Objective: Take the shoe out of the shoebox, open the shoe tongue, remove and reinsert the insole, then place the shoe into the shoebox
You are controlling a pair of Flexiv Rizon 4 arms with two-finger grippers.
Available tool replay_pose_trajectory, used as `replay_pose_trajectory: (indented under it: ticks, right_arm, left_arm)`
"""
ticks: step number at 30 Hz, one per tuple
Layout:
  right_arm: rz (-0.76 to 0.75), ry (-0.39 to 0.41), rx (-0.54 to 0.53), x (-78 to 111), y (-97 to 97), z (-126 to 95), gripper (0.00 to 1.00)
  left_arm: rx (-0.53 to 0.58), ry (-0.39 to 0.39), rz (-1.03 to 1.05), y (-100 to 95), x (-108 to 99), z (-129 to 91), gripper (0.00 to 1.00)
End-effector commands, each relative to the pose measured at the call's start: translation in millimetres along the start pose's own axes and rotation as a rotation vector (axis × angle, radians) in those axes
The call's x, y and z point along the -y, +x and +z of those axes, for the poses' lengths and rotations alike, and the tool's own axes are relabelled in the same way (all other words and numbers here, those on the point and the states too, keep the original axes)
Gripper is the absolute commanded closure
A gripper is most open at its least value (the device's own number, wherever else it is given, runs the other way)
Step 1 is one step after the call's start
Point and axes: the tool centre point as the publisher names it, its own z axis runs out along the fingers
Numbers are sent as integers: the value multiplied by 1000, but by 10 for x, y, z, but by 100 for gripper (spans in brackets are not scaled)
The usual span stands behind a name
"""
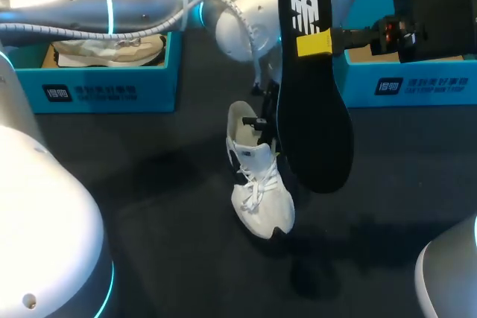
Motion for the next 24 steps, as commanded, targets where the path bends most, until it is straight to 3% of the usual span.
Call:
replay_pose_trajectory:
  ticks: [1, 24]
  right_arm:
    - [1, 4, 0, -21, -11, 28, 100]
    - [1, 4, 0, -21, -11, 28, 100]
  left_arm:
    - [-13, 2, 27, -51, -3, 20, 100]
    - [-32, -33, 101, -235, 25, 353, 100]
